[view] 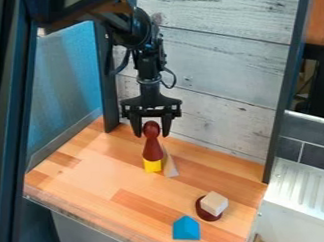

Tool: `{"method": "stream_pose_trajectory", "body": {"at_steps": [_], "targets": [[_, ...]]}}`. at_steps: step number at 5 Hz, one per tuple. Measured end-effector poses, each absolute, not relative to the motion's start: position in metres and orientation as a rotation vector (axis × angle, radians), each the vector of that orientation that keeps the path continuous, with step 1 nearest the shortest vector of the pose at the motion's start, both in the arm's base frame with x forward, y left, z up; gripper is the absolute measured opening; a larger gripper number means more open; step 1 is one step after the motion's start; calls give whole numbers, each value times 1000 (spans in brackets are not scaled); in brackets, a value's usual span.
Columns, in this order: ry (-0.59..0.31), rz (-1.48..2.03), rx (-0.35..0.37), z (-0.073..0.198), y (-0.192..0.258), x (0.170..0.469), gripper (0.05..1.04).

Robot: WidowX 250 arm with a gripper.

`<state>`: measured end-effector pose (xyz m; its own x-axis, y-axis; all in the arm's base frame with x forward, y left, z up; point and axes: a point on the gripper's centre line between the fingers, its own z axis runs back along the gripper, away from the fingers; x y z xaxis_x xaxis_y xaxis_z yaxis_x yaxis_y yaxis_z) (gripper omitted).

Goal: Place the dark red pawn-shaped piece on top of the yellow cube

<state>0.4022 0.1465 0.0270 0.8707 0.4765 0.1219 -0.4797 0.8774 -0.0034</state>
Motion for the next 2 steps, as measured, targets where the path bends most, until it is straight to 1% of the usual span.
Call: {"method": "stream_pose_trajectory", "body": {"at_steps": [1,2], "targets": [[-125,476,28,31,146,401,1016],[-187,459,29,71,146,402,1009]]}}
